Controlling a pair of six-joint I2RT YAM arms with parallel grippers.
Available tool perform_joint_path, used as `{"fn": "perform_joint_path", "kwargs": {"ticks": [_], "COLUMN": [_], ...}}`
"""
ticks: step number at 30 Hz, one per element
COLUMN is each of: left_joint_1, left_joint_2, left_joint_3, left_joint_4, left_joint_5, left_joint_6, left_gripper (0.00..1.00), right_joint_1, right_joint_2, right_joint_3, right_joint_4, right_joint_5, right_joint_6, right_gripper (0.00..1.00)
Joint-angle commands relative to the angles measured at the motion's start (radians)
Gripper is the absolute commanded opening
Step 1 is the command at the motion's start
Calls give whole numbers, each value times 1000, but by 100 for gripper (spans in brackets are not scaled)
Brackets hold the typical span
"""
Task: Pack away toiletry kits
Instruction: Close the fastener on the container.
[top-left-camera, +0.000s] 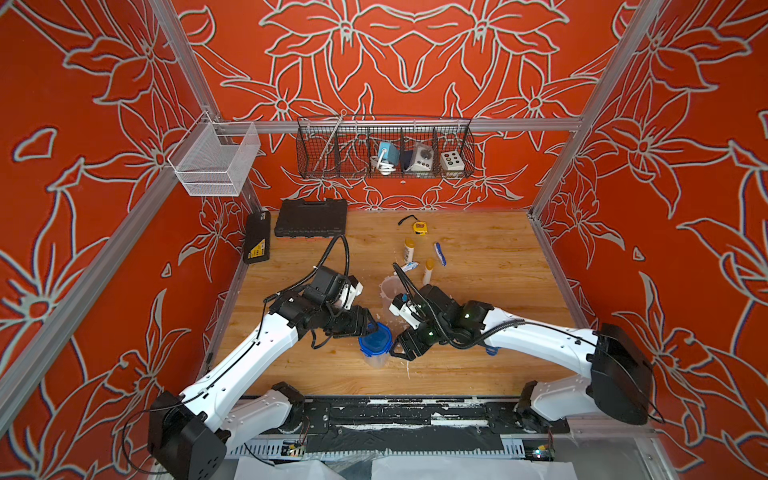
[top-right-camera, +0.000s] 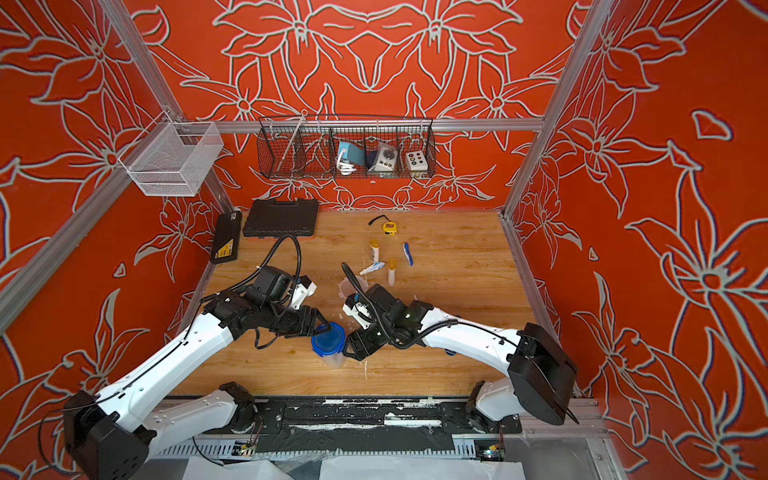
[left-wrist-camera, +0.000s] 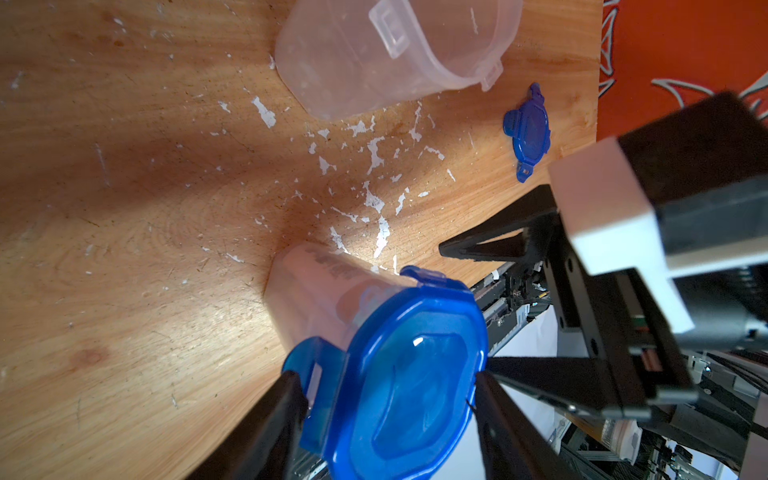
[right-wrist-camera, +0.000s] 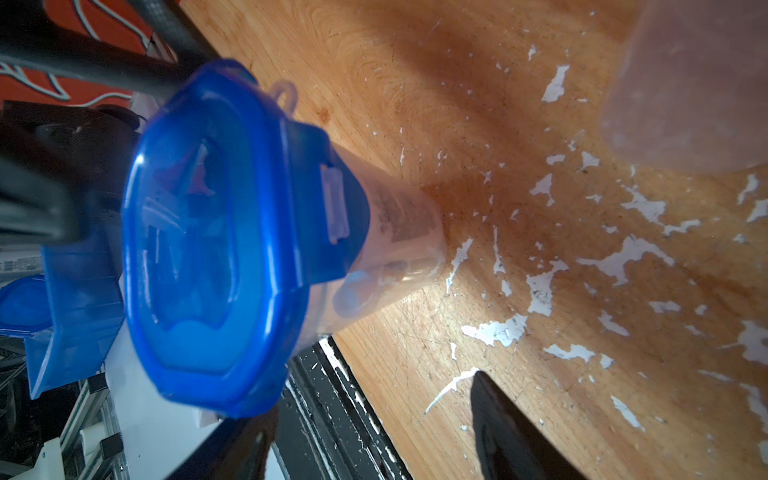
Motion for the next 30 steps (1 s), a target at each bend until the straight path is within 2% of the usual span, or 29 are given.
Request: {"fn": "perform_joint_path", "kwargs": {"ticks": [1,7,23,30], "left_joint_1": [-14,-15,-17,-16], "left_joint_2": [-2,-31,-20,-20], "left_joint_3": [-35,-78,-86,-75], "left_joint_4": [-25,-1,5,-16], "left_joint_5": [102,145,120,78], "left_joint_6": [-25,-55,-60,-54], "left_gripper": [64,64,64,73], "right_joint_1": [-1,-16,-36,-39], "right_joint_2": [22,39,21,-21], "right_joint_3": [20,16,8,-10], "right_joint_4": [52,44,35,-27], "right_joint_5": [18,38,32,52], "right_joint_6": [10,3,-8,-29], "right_gripper": [74,73,72,73]}}
